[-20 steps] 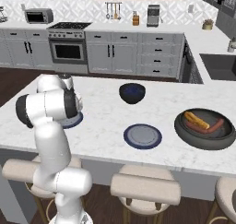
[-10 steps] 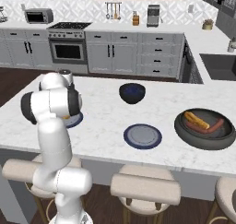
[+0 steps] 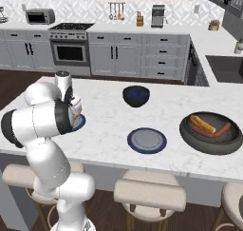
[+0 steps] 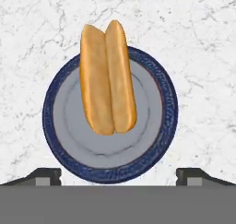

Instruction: Place one bun and one sausage from the bowl on each plate.

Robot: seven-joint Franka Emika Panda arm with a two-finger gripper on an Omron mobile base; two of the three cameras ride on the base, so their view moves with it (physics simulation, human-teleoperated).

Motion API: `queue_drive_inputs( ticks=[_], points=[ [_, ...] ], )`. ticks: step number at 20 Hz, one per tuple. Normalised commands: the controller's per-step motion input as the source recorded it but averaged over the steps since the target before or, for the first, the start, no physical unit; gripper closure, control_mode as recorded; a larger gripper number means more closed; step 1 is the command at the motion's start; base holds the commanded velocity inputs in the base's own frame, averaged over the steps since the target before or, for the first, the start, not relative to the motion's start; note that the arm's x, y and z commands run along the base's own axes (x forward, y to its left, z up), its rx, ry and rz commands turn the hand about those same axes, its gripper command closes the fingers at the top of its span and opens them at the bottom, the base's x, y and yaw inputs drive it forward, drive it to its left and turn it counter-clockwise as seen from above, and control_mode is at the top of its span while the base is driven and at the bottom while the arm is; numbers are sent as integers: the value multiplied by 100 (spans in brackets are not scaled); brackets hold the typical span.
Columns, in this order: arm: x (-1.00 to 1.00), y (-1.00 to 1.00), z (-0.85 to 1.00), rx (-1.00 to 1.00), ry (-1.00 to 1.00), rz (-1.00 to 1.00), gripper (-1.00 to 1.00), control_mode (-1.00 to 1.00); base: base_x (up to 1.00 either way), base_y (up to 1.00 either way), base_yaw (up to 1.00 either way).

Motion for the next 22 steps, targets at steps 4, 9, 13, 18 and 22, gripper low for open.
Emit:
queue_drive_inputs(
  ticks=[4, 9, 13, 18, 22],
  points=[
    [-25, -22, 0, 2, -4, -3, -100, 100, -75, -75, -3],
    [0, 0, 0, 0, 0, 0, -100, 100, -89, -100, 0],
    [0, 0, 0, 0, 0, 0, -100, 100, -9, -100, 0],
    [0, 0, 0, 0, 0, 0, -100, 100, 17, -100, -5],
    [0, 0, 0, 0, 0, 0, -100, 100, 54, -100, -7]
  ],
)
